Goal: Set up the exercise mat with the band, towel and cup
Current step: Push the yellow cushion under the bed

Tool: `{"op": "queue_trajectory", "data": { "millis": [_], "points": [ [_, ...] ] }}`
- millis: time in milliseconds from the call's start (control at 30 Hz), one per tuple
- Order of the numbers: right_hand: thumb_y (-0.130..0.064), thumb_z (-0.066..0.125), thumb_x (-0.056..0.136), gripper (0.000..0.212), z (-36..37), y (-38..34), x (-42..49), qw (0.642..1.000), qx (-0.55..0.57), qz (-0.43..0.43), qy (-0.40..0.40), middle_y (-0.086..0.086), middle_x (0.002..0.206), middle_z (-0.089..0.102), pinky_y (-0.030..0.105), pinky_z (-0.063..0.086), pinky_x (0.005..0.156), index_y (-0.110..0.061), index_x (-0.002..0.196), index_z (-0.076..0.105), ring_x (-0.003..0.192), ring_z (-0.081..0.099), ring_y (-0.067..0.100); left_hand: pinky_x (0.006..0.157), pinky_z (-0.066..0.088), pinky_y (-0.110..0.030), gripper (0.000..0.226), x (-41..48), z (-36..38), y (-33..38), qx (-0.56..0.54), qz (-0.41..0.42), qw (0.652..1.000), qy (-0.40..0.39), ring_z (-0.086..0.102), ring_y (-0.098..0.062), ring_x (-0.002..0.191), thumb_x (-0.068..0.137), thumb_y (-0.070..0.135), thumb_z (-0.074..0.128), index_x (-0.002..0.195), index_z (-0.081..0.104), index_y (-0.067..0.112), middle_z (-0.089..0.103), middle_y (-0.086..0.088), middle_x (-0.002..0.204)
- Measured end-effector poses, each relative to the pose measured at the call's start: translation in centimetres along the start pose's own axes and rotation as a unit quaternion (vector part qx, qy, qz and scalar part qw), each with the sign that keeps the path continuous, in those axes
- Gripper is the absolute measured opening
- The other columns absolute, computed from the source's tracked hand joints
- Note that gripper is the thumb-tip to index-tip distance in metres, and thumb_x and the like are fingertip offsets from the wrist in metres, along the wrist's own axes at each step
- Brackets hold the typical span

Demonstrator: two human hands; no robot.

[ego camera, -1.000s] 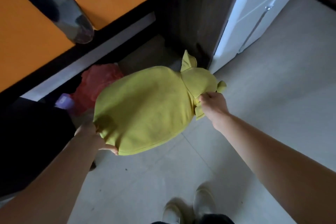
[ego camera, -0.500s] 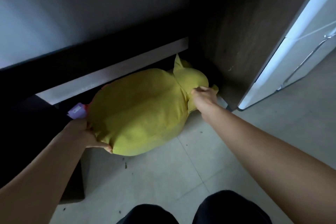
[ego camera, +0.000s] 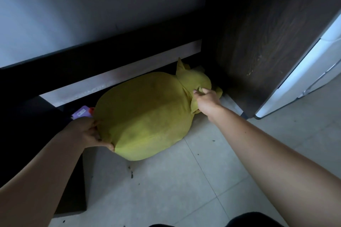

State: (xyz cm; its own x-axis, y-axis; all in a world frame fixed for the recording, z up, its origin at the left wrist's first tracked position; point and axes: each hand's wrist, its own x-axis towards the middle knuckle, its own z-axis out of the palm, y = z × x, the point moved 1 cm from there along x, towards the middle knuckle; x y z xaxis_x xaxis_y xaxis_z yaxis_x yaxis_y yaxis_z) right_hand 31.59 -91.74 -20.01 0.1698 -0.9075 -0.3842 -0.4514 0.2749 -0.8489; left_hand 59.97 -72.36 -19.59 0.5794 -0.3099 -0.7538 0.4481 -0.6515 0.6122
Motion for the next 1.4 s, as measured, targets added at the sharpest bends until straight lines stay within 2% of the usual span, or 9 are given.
{"op": "queue_trajectory", "data": {
  "millis": [100, 233, 267, 400, 533, 700, 900, 1133, 1400],
  "points": [
    [-0.034, 0.047, 0.1, 0.054, 0.5, 0.5, -0.4, 0.997, -0.074, -0.003, -0.031, 0.007, 0.153, 0.039, 0.031, 0.039, 0.104, -0.017, 0.15, 0.033, 0.136, 0.043, 0.029, 0.08, 0.044, -0.076, 0.05, -1.7, 1.1, 0.3, 0.038, 0.003, 0.999, -0.025, 0.036, -0.048, 0.136, 0.1, 0.022, 0.048, 0.147, 0.033, 0.019, 0.038, -0.011, 0.15],
    [-0.036, 0.047, 0.099, 0.055, 0.8, 1.3, -1.6, 0.991, -0.121, -0.012, -0.059, 0.008, 0.148, 0.043, 0.035, 0.041, 0.103, -0.018, 0.149, 0.032, 0.132, 0.046, 0.03, 0.057, 0.056, -0.056, 0.061, -2.5, 3.1, -0.2, 0.142, 0.023, 0.989, 0.039, 0.044, -0.046, 0.128, 0.092, 0.025, 0.062, 0.145, 0.032, 0.025, 0.039, -0.014, 0.147],
    [-0.037, 0.049, 0.098, 0.051, 0.4, 1.3, -2.0, 0.99, -0.123, -0.013, -0.063, 0.008, 0.142, 0.049, 0.034, 0.043, 0.098, -0.016, 0.143, 0.038, 0.127, 0.049, 0.03, 0.059, 0.057, -0.053, 0.063, -2.8, 3.8, -0.6, 0.181, 0.038, 0.981, 0.058, 0.046, -0.046, 0.126, 0.091, 0.026, 0.063, 0.145, 0.031, 0.023, 0.04, -0.016, 0.146],
    [-0.037, 0.054, 0.095, 0.042, -2.4, -0.4, -5.6, 0.982, -0.166, -0.008, -0.088, 0.007, 0.111, 0.058, 0.026, 0.042, 0.065, -0.011, 0.127, 0.046, 0.101, 0.055, 0.026, 0.102, 0.044, -0.051, 0.077, -5.8, 6.0, -1.4, 0.311, 0.07, 0.94, 0.124, 0.045, -0.043, 0.125, 0.085, 0.036, 0.067, 0.146, 0.031, 0.007, 0.044, -0.024, 0.14],
    [-0.034, 0.057, 0.095, 0.062, -7.4, -3.9, -11.8, 0.98, -0.182, -0.01, -0.079, 0.009, 0.144, 0.05, 0.03, 0.043, 0.091, -0.014, 0.148, 0.033, 0.128, 0.049, 0.03, 0.115, 0.025, -0.045, 0.064, -14.4, 9.4, 0.0, 0.405, 0.156, 0.896, 0.1, 0.025, -0.04, 0.14, 0.091, 0.03, 0.056, 0.144, 0.033, 0.004, 0.031, -0.025, 0.15],
    [-0.037, 0.057, 0.094, 0.062, -15.9, -8.6, -21.7, 0.981, -0.171, 0.067, -0.061, 0.016, 0.133, 0.057, 0.035, 0.046, 0.093, -0.015, 0.147, 0.033, 0.12, 0.056, 0.031, 0.116, 0.021, -0.041, 0.029, -28.5, 13.8, 2.0, 0.448, 0.257, 0.856, -0.017, 0.041, -0.031, 0.131, 0.089, 0.023, 0.056, 0.116, 0.063, 0.016, 0.057, -0.016, 0.131],
    [-0.039, 0.056, 0.094, 0.06, -25.4, -13.9, -36.5, 0.974, -0.154, 0.164, -0.005, 0.013, 0.137, 0.056, 0.031, 0.043, 0.098, -0.015, 0.145, 0.036, 0.122, 0.056, 0.029, 0.092, 0.051, -0.042, 0.026, -45.8, 14.8, 3.7, 0.434, 0.276, 0.842, -0.161, 0.055, -0.03, 0.112, 0.088, 0.021, 0.054, 0.111, 0.065, 0.019, 0.065, -0.009, 0.116],
    [-0.04, 0.051, 0.096, 0.061, -31.8, -15.8, -55.4, 0.954, -0.106, 0.253, 0.118, 0.008, 0.151, 0.041, 0.034, 0.034, 0.111, -0.014, 0.148, 0.032, 0.136, 0.042, 0.026, 0.085, 0.042, -0.026, 0.018, -62.2, 12.9, 0.1, 0.522, 0.342, 0.72, -0.303, 0.059, -0.021, 0.093, 0.09, 0.023, 0.054, 0.103, 0.066, 0.017, 0.068, -0.009, 0.114],
    [-0.043, 0.054, 0.094, 0.064, -33.3, -12.2, -76.4, 0.883, -0.006, 0.369, 0.288, 0.009, 0.149, 0.045, 0.033, 0.038, 0.106, -0.014, 0.147, 0.033, 0.133, 0.046, 0.026, 0.102, 0.042, -0.037, 0.023, -76.8, 8.6, -9.8, 0.595, 0.409, 0.537, -0.437, 0.058, -0.029, 0.114, 0.092, 0.023, 0.054, 0.108, 0.065, 0.011, 0.067, -0.013, 0.114]
  ]
}}
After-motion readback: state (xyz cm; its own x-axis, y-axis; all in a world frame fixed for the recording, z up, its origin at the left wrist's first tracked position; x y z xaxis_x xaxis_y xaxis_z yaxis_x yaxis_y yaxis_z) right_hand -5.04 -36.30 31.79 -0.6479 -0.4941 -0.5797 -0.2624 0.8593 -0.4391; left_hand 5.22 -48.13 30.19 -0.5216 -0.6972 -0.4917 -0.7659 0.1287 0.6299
